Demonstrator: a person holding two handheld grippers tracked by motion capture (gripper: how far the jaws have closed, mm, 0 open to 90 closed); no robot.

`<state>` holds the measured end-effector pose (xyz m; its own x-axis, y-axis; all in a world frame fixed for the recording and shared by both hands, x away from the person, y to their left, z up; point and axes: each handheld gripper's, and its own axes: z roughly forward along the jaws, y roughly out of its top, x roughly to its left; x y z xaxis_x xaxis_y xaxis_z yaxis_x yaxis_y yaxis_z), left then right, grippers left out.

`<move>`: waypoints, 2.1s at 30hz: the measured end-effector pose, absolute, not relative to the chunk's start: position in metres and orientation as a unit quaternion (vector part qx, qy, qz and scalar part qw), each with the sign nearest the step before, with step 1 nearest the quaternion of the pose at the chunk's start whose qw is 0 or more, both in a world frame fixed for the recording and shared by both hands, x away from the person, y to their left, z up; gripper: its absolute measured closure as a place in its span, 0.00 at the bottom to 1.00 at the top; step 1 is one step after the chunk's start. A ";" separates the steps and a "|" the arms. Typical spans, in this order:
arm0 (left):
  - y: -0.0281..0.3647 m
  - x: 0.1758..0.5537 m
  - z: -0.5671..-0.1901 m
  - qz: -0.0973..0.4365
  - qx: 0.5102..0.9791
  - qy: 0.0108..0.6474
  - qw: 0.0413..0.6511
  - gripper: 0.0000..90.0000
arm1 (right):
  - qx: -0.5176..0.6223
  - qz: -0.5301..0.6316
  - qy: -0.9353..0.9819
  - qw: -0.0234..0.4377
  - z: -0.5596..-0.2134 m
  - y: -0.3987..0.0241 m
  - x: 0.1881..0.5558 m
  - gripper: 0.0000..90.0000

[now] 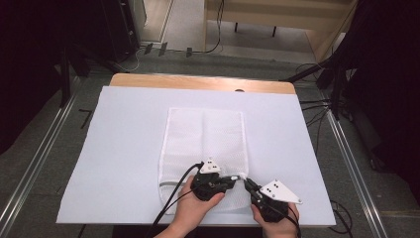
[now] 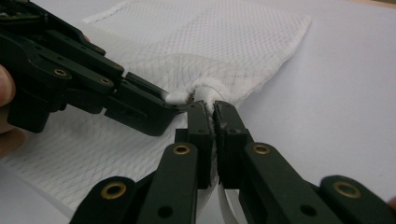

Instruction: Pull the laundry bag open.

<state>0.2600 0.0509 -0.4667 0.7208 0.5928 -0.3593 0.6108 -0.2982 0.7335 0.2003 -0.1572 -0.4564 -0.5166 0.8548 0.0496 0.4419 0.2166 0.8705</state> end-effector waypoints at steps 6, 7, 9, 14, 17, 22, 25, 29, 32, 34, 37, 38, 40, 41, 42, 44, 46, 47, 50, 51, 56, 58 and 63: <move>0.057 0.259 -0.461 -0.022 0.799 0.362 0.480 0.76 | 0.436 0.459 0.740 0.227 -0.454 -0.159 0.201 0.97; 0.058 0.259 -0.460 -0.022 0.798 0.361 0.483 0.76 | 0.437 0.458 0.741 0.225 -0.455 -0.158 0.201 0.97; 0.059 0.260 -0.459 -0.027 0.796 0.358 0.487 0.76 | 0.436 0.457 0.742 0.224 -0.455 -0.158 0.201 0.97; 0.062 0.263 -0.456 -0.043 0.781 0.365 0.505 0.74 | 0.428 0.459 0.745 0.225 -0.455 -0.155 0.200 0.97; 0.064 0.266 -0.454 -0.059 0.772 0.365 0.517 0.70 | 0.421 0.459 0.748 0.230 -0.454 -0.154 0.199 0.97; 0.062 0.269 -0.453 -0.078 0.773 0.364 0.513 0.79 | 0.417 0.461 0.749 0.230 -0.453 -0.152 0.198 0.97; 0.061 0.269 -0.455 -0.079 0.777 0.367 0.506 0.87 | 0.417 0.464 0.748 0.229 -0.452 -0.153 0.198 0.97; 0.062 0.270 -0.455 -0.078 0.778 0.370 0.502 0.94 | 0.419 0.466 0.747 0.223 -0.452 -0.154 0.199 0.97; 0.061 0.269 -0.455 -0.072 0.784 0.368 0.494 0.96 | 0.421 0.464 0.749 0.218 -0.452 -0.153 0.199 0.98; 0.061 0.269 -0.455 -0.068 0.788 0.368 0.488 0.97 | 0.426 0.462 0.749 0.212 -0.451 -0.152 0.200 0.98; 0.061 0.268 -0.455 -0.059 0.794 0.365 0.483 0.97 | 0.432 0.455 0.751 0.207 -0.450 -0.149 0.200 0.98; 0.061 0.267 -0.455 -0.056 0.796 0.363 0.481 0.97 | 0.431 0.453 0.752 0.207 -0.450 -0.149 0.200 0.98; 0.061 0.266 -0.454 -0.048 0.799 0.363 0.477 0.97 | 0.433 0.452 0.751 0.211 -0.449 -0.150 0.200 0.99; 0.061 0.266 -0.454 -0.048 0.800 0.362 0.476 0.97 | 0.435 0.452 0.750 0.211 -0.448 -0.150 0.200 0.99; 0.061 0.266 -0.454 -0.048 0.801 0.363 0.475 0.97 | 0.438 0.452 0.749 0.208 -0.447 -0.151 0.200 0.99; 0.061 0.266 -0.454 -0.046 0.802 0.363 0.472 0.97 | 0.440 0.451 0.749 0.206 -0.447 -0.150 0.200 0.99; 0.061 0.266 -0.455 -0.046 0.804 0.362 0.470 0.97 | 0.440 0.447 0.751 0.206 -0.447 -0.149 0.200 0.99; 0.061 0.266 -0.455 -0.044 0.804 0.361 0.469 0.97 | 0.439 0.446 0.752 0.207 -0.447 -0.149 0.200 1.00; 0.061 0.266 -0.455 -0.040 0.806 0.359 0.469 0.97 | 0.439 0.442 0.753 0.211 -0.446 -0.149 0.200 1.00; 0.061 0.266 -0.455 -0.040 0.806 0.359 0.469 0.97 | 0.439 0.442 0.753 0.211 -0.446 -0.149 0.200 1.00; 0.064 0.267 -0.456 -0.038 0.809 0.359 0.463 0.97 | 0.439 0.442 0.752 0.217 -0.445 -0.150 0.200 1.00; 0.065 0.267 -0.456 -0.033 0.811 0.359 0.460 0.97 | 0.438 0.442 0.752 0.217 -0.445 -0.150 0.199 1.00; 0.069 0.267 -0.456 -0.030 0.813 0.362 0.455 0.97 | 0.435 0.440 0.753 0.223 -0.445 -0.149 0.199 1.00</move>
